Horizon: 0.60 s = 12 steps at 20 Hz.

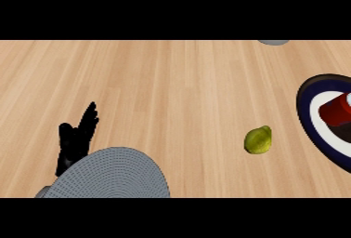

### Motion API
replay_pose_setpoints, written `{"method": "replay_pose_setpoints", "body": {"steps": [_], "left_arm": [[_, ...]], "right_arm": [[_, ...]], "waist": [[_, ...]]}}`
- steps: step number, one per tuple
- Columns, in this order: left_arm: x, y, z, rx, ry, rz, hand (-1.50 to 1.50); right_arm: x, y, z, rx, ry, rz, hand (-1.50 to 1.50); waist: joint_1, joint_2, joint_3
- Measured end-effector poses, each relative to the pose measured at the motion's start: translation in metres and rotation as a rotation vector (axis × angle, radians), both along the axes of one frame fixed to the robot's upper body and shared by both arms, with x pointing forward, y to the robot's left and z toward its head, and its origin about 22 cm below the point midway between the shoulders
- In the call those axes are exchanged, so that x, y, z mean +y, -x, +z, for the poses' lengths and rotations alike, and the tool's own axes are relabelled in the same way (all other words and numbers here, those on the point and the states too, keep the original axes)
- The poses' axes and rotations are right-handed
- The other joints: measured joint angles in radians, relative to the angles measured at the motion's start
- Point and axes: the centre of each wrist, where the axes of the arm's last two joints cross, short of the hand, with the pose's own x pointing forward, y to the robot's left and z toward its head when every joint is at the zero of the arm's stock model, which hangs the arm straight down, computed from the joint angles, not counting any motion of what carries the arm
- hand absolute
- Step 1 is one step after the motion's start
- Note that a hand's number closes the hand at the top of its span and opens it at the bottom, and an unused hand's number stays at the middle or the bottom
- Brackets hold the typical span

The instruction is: Pick the can from the placemat and place it in the plate

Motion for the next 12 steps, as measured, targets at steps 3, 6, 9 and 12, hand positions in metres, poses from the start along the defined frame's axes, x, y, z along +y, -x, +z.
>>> {"method": "replay_pose_setpoints", "body": {"steps": [3, 6, 9, 12], "left_arm": [[-0.0002, -0.0002, -0.001, -0.001, -0.003, -0.006, 0.0], [0.0026, 0.007, -0.0062, 0.002, -0.003, -0.007, 0.0], [-0.0002, 0.0033, 0.0016, 0.001, -0.005, -0.01, 0.0], [0.0014, 0.0006, 0.0024, 0.006, -0.007, -0.01, 0.0]], "right_arm": [[-0.004, 0.0027, -0.0003, 0.007, 0.011, -0.022, -1.5], [-0.0053, 0.0056, -0.0043, 0.017, 0.032, -0.036, -1.5], [-0.0043, 0.0055, -0.008, 0.018, 0.042, -0.046, -1.5], [-0.0083, 0.0094, -0.0077, 0.014, 0.048, -0.066, -1.5]], "waist": [[0.002, 0.001, 0.0], [0.003, 0.0, 0.0], [0.003, 0.0, 0.0], [0.004, 0.001, 0.0]]}}
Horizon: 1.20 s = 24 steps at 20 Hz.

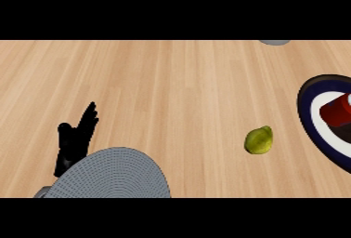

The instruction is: Pick the can from the placemat and place it in the plate

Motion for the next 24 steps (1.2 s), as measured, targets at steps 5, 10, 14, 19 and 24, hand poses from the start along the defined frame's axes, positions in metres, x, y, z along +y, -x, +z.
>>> {"method": "replay_pose_setpoints", "body": {"steps": [5, 10, 14, 19, 24], "left_arm": [[0.004, 0.0, -0.003, -0.002, 0.007, -0.005, 0.0], [-0.001, -0.001, -0.004, 0.002, 0.015, -0.006, 0.0], [-0.001, -0.002, -0.002, -0.005, 0.012, -0.003, 0.0], [-0.007, 0.0, -0.004, -0.01, 0.015, -0.002, 0.0], [-0.002, -0.001, -0.005, -0.007, 0.009, -0.006, 0.0]], "right_arm": [[-0.009, 0.007, 0.005, 0.005, 0.019, -0.035, -1.5], [-0.016, 0.018, 0.004, 0.015, 0.036, -0.064, -1.5], [-0.025, 0.029, 0.009, 0.008, 0.042, -0.101, -1.5], [-0.034, 0.036, 0.019, -0.014, 0.042, -0.138, -1.5], [-0.039, 0.043, 0.021, -0.039, 0.02, -0.18, -1.5]], "waist": [[0.004, 0.002, 0.001], [0.006, 0.003, 0.002], [0.007, 0.005, 0.003], [0.01, 0.006, 0.004], [0.011, 0.008, 0.005]]}}
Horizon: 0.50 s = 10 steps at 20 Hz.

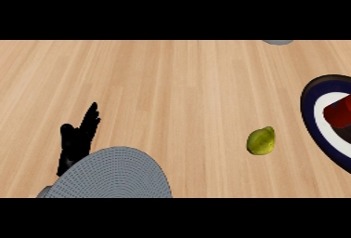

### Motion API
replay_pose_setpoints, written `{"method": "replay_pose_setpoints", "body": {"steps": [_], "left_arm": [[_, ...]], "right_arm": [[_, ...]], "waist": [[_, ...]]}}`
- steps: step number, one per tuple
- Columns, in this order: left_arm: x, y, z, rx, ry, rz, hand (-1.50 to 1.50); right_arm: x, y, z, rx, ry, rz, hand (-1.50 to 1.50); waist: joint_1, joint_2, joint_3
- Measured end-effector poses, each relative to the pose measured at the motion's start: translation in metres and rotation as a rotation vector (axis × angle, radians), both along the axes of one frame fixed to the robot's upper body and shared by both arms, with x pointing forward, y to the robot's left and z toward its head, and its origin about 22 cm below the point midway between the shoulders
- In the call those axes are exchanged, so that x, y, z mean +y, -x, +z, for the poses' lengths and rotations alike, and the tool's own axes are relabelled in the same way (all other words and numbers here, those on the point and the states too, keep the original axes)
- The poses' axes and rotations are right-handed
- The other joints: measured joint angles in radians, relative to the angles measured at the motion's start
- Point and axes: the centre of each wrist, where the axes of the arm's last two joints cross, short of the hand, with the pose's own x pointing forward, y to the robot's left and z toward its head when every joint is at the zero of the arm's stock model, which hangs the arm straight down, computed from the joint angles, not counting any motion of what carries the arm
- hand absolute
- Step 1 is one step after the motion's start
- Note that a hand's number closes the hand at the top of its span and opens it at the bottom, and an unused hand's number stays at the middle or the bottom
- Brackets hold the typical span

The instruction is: Pick the can from the placemat and place it in the plate

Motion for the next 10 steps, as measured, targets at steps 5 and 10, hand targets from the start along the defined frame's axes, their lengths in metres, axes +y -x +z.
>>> {"method": "replay_pose_setpoints", "body": {"steps": [5, 10], "left_arm": [[-0.001, -0.002, 0.004, -0.007, 0.005, -0.008, 0.0], [-0.004, -0.007, 0.008, -0.007, 0.002, -0.007, 0.0]], "right_arm": [[-0.004, 0.007, -0.001, -0.017, -0.005, -0.042, -1.5], [-0.007, 0.015, -0.002, -0.017, 0.005, -0.066, -1.5]], "waist": [[0.003, 0.002, 0.002], [0.002, 0.003, 0.002]]}}
